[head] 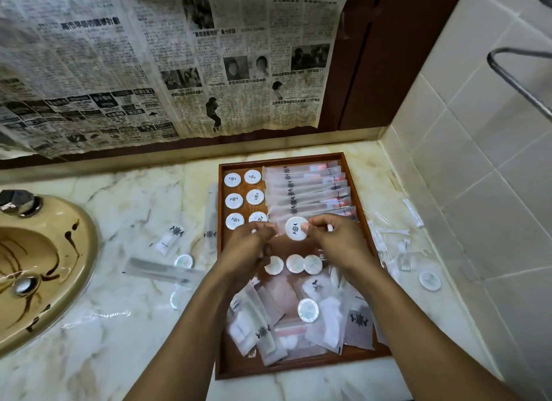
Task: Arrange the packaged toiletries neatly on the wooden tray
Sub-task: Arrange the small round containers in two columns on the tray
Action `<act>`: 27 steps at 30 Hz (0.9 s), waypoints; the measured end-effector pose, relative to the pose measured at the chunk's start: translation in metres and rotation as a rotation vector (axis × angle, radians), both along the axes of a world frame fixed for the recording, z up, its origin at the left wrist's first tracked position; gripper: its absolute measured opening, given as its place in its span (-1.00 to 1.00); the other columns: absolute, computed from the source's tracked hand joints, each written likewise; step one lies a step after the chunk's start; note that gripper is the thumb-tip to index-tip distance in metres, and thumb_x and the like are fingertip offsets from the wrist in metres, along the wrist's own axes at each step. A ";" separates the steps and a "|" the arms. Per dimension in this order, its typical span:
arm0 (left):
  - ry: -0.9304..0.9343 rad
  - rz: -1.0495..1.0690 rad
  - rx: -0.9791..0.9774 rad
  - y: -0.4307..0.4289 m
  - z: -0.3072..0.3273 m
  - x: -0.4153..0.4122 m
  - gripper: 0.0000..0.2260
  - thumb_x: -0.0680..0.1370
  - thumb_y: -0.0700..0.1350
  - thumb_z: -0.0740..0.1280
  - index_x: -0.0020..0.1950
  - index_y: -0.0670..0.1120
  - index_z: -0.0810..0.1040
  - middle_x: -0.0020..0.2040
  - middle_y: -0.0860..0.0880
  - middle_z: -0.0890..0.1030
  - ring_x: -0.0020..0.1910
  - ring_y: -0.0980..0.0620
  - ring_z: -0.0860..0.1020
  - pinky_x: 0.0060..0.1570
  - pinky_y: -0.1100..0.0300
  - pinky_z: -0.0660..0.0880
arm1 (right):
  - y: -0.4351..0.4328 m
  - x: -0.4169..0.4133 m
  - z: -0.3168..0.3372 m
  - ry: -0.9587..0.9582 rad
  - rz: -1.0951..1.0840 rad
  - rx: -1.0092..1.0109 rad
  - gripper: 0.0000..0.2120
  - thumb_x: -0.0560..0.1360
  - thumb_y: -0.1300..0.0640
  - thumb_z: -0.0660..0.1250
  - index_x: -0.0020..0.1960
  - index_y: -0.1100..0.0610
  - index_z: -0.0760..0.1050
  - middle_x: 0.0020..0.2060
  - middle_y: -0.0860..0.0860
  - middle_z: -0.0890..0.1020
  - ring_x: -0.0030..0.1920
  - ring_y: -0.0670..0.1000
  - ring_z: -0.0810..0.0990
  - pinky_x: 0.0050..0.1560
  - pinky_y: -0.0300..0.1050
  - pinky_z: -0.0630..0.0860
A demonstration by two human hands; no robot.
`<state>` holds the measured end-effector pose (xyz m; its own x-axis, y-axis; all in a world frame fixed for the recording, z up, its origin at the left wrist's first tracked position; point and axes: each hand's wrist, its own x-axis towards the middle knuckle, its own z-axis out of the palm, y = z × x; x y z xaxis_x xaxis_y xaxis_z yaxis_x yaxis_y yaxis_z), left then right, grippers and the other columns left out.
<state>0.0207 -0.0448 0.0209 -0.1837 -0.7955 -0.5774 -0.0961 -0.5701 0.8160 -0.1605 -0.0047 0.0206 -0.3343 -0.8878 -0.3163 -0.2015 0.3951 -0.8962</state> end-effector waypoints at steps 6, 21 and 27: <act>0.289 0.271 0.083 -0.042 -0.009 0.034 -0.82 0.62 -0.41 0.15 0.00 -0.30 0.54 -0.23 -0.13 0.69 -0.06 -0.14 0.71 0.05 0.01 0.63 | -0.066 0.015 -0.008 0.098 -0.014 0.034 -0.87 0.51 0.11 0.47 0.04 0.10 0.71 -0.06 -0.05 0.73 -0.08 -0.14 0.64 0.03 -0.15 0.61; -0.301 0.097 -0.360 -0.181 -0.061 0.067 -0.97 0.50 -0.15 0.52 -0.08 -0.04 0.75 -0.16 0.01 0.75 -0.14 0.08 0.68 -0.06 0.19 0.59 | -0.226 0.045 -0.040 0.468 0.207 0.122 -0.84 0.52 0.18 0.41 -0.22 0.09 0.69 -0.35 -0.20 0.59 -0.20 -0.10 0.59 -0.10 -0.23 0.48; -0.513 -0.057 -0.488 -0.205 -0.079 0.062 -0.96 0.51 -0.11 0.50 -0.11 0.01 0.76 -0.13 0.07 0.64 -0.11 0.11 0.60 -0.17 0.43 0.41 | -0.253 0.054 -0.058 0.574 0.310 0.152 -0.78 0.47 0.16 0.44 -0.36 0.02 0.64 -0.23 -0.07 0.72 -0.12 -0.01 0.67 0.01 -0.05 0.63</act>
<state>0.0828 -0.2499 -0.0584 -0.0334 -0.9826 -0.1825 -0.5555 -0.1335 0.8207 -0.1067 -0.2573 -0.0372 -0.2237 -0.9295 -0.2933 -0.7544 0.3557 -0.5517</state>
